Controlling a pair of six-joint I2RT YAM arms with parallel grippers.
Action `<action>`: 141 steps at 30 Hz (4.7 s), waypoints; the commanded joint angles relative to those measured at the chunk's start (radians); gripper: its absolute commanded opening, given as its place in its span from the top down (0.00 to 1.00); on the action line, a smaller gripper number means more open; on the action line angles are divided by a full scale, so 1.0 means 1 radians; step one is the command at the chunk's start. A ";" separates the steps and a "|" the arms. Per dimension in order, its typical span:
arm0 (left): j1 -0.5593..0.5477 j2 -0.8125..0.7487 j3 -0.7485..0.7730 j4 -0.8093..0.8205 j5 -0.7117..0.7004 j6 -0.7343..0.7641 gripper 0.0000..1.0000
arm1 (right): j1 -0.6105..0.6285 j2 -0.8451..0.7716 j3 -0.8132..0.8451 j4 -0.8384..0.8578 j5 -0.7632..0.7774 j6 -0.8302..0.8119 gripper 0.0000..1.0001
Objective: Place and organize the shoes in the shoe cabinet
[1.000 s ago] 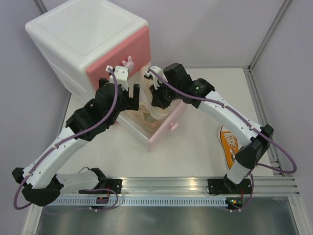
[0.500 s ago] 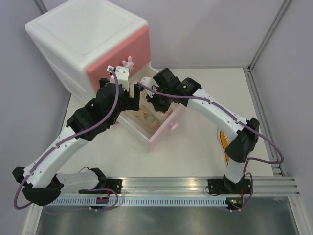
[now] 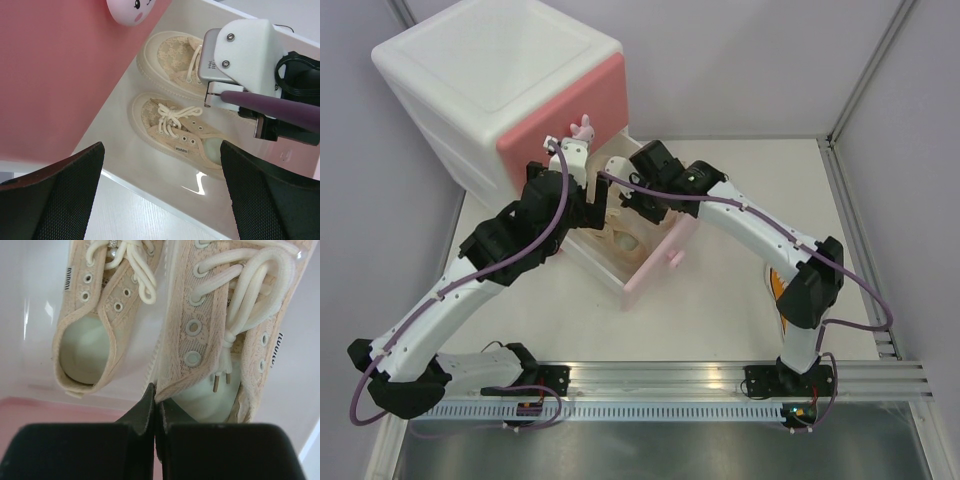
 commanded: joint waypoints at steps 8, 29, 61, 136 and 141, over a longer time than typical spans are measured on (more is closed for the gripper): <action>-0.001 -0.004 0.010 0.004 -0.021 0.020 0.00 | -0.013 0.050 -0.043 0.150 0.095 -0.005 0.99; -0.001 0.007 0.002 0.002 -0.019 0.026 0.00 | -0.013 0.085 -0.091 0.203 0.123 0.026 0.99; -0.001 0.004 0.004 0.004 -0.018 0.007 0.00 | -0.011 0.025 -0.101 0.266 0.114 0.096 0.48; -0.001 0.031 0.070 0.035 -0.059 0.019 0.00 | -0.071 -0.206 -0.445 0.757 -0.072 0.434 0.21; -0.001 0.021 0.065 0.019 -0.068 0.011 0.00 | -0.071 -0.099 -0.369 0.860 -0.067 0.492 0.22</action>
